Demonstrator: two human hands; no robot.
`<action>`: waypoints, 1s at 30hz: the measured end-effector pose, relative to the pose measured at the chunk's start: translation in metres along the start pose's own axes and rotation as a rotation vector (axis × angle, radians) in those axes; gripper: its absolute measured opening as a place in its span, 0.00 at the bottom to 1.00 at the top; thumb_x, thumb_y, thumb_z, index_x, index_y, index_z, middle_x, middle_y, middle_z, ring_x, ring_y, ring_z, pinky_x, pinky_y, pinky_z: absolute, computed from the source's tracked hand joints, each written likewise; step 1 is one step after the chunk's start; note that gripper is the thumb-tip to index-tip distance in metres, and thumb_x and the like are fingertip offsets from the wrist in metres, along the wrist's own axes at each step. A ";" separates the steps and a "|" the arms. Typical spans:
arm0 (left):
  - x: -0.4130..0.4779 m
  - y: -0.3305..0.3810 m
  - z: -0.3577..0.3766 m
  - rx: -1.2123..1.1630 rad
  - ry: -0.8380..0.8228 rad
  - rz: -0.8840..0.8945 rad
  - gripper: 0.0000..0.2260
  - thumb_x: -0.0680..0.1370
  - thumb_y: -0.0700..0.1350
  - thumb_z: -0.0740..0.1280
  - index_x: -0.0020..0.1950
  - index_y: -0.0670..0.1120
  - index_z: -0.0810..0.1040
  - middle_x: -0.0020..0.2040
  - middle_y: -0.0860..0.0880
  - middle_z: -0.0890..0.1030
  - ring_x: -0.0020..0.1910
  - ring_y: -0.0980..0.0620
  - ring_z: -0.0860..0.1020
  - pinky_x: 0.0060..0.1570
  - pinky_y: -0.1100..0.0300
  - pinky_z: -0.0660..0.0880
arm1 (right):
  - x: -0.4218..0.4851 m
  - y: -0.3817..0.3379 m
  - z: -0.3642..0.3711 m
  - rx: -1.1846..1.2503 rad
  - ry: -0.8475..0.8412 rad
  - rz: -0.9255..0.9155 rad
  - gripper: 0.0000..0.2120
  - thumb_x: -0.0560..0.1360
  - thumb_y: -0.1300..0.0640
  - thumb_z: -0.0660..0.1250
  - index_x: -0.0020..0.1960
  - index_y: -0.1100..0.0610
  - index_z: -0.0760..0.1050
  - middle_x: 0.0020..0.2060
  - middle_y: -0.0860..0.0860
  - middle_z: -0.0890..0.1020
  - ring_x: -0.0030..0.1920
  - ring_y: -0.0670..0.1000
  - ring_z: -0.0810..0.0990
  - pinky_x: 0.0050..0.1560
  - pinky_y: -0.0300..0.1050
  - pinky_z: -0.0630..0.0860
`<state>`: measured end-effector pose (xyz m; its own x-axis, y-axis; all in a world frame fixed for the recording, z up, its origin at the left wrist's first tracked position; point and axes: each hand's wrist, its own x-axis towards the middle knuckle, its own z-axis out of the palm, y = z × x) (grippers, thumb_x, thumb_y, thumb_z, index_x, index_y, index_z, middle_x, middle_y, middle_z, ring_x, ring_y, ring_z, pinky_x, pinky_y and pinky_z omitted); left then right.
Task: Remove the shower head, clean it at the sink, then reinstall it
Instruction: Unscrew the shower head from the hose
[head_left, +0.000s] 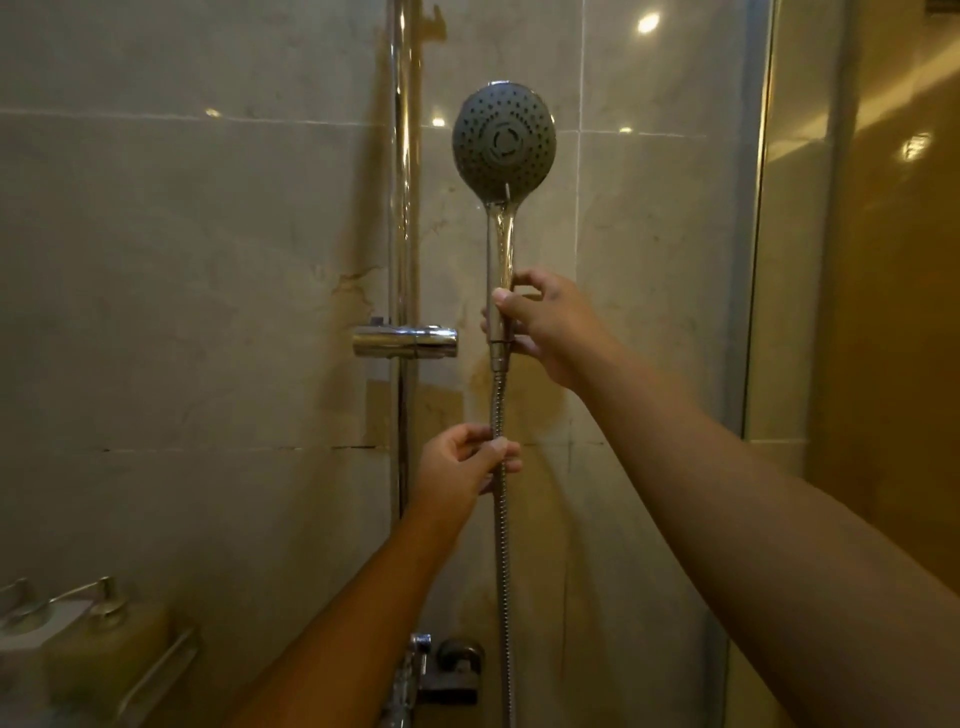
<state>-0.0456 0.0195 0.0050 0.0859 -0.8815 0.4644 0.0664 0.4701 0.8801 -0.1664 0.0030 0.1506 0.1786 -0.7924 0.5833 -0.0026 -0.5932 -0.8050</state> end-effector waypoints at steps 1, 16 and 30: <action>-0.008 -0.001 0.001 0.015 0.002 -0.001 0.11 0.79 0.40 0.68 0.60 0.40 0.76 0.51 0.42 0.85 0.47 0.47 0.86 0.49 0.55 0.82 | -0.010 0.005 -0.001 0.015 -0.008 0.007 0.04 0.81 0.61 0.65 0.52 0.54 0.75 0.51 0.62 0.83 0.54 0.63 0.84 0.57 0.62 0.81; -0.162 -0.091 -0.019 -0.012 0.020 -0.251 0.05 0.80 0.42 0.66 0.53 0.44 0.81 0.42 0.47 0.87 0.36 0.49 0.82 0.38 0.56 0.78 | -0.201 0.139 0.033 0.247 0.021 0.331 0.06 0.81 0.64 0.64 0.57 0.57 0.73 0.48 0.60 0.85 0.48 0.57 0.86 0.48 0.49 0.83; -0.282 -0.114 -0.061 -0.136 -0.090 -0.429 0.07 0.83 0.38 0.59 0.50 0.45 0.76 0.34 0.50 0.78 0.29 0.56 0.76 0.31 0.64 0.75 | -0.305 0.162 0.091 0.396 -0.040 0.548 0.09 0.79 0.68 0.64 0.58 0.61 0.73 0.46 0.56 0.86 0.47 0.55 0.86 0.47 0.50 0.82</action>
<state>-0.0171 0.2174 -0.2328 -0.0641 -0.9953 0.0731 0.2074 0.0584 0.9765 -0.1322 0.1616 -0.1674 0.2908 -0.9533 0.0814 0.2565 -0.0043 -0.9665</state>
